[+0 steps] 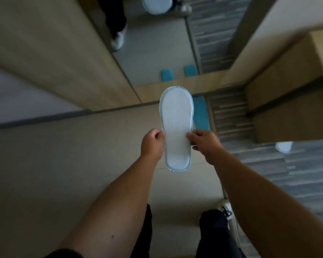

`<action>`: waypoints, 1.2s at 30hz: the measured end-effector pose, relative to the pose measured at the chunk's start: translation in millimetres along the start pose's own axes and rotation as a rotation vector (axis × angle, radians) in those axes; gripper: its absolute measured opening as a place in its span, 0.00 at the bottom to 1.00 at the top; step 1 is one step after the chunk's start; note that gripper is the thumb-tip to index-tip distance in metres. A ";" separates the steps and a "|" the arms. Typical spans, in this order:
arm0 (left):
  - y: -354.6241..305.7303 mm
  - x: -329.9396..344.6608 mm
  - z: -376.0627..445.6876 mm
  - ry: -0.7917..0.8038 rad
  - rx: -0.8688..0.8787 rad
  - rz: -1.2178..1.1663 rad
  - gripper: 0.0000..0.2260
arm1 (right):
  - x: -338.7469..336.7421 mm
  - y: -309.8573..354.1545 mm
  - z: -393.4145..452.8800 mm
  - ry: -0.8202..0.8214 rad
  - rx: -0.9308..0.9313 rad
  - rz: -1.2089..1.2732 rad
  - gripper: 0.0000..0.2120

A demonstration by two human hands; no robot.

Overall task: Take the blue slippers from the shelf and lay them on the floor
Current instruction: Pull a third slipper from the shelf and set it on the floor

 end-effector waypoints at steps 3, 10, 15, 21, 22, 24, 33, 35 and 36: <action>49.0 -62.1 29.4 -0.026 0.001 -0.011 0.07 | 86.7 -2.1 9.4 0.038 0.037 -0.027 0.07; 131.6 -150.3 81.0 -0.030 -0.008 -0.037 0.08 | 217.5 -19.1 32.6 0.039 0.064 -0.053 0.07; 168.4 -169.9 103.5 -0.061 -0.058 -0.005 0.12 | 272.3 -13.1 38.9 -0.055 -0.082 -0.196 0.07; 170.9 -155.4 126.2 0.053 -0.031 -0.199 0.13 | 315.5 -15.6 52.1 -0.054 -0.260 -0.538 0.06; 170.0 -152.8 128.9 0.074 -0.038 -0.238 0.13 | 321.6 -16.9 54.5 -0.049 -0.304 -0.592 0.06; 169.7 -153.3 135.5 0.065 -0.043 -0.220 0.12 | 335.6 -21.8 57.9 0.008 -0.386 -0.644 0.06; 207.7 -175.2 162.8 -0.013 -0.077 -0.093 0.16 | 328.0 -31.9 95.2 0.001 -0.259 -0.523 0.17; 218.7 -172.6 170.5 0.009 -0.128 -0.193 0.18 | 326.1 -39.8 110.5 0.035 -0.028 -0.370 0.19; 222.7 -171.6 174.8 0.021 -0.148 -0.227 0.17 | 328.6 -41.6 116.2 0.061 0.052 -0.296 0.17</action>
Point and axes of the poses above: each hand's wrist, its own z-axis towards the middle knuckle, its own x-axis out of the palm, y = z × x, the point moved 7 cm from there along z, towards the middle knuckle, and after that the axes turned 13 degrees about z, right-handed, at the moved point
